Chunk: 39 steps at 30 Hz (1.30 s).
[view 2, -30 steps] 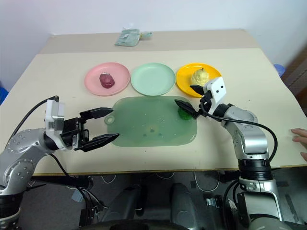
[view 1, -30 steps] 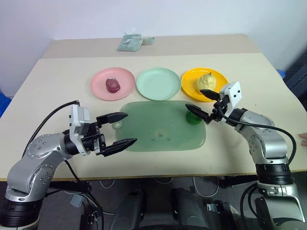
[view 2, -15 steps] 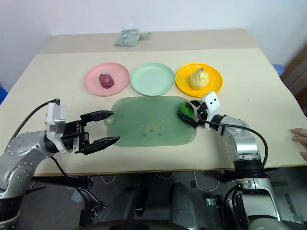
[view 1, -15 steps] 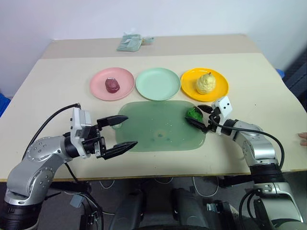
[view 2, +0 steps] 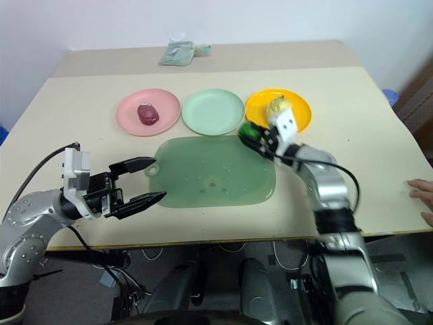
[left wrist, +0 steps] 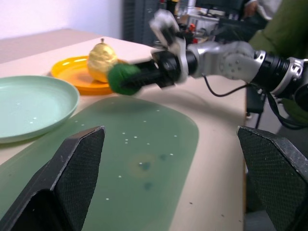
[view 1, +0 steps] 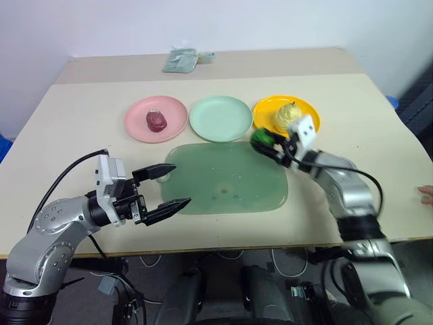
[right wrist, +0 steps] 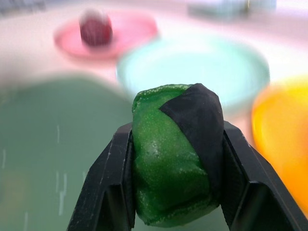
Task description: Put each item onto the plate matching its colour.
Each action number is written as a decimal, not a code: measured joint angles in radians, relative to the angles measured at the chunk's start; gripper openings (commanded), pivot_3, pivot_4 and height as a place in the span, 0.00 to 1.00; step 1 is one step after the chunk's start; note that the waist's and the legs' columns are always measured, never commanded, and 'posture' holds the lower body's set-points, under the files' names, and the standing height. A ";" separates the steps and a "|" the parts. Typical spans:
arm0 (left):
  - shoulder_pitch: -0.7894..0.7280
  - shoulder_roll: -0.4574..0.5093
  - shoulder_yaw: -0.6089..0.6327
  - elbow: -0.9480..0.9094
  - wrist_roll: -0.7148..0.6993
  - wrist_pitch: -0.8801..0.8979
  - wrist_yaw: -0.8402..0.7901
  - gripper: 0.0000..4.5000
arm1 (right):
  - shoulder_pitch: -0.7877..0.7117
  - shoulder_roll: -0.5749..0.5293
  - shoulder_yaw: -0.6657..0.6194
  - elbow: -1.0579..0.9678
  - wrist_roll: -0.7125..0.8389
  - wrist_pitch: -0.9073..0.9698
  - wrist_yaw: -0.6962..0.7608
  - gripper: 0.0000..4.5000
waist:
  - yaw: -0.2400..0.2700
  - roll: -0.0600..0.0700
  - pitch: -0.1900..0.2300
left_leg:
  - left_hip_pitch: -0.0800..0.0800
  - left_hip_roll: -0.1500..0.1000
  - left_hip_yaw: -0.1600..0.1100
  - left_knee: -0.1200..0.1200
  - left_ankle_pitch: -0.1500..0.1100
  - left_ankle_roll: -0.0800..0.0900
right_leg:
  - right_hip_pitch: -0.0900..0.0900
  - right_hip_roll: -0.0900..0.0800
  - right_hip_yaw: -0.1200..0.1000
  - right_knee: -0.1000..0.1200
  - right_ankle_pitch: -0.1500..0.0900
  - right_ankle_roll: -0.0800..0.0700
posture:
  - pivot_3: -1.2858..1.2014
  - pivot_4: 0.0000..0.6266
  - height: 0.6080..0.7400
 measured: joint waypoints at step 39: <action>0.102 -0.121 0.017 -0.190 0.112 0.048 0.486 1.00 | -0.490 0.241 -0.072 0.947 -0.225 -0.527 -0.268 0.99 | -0.001 0.000 0.000 | 0.000 0.001 -0.001 -0.004 0.003 -0.005 | -0.003 0.003 0.000 0.002 0.004 0.000 | 0.52 0.24 1.00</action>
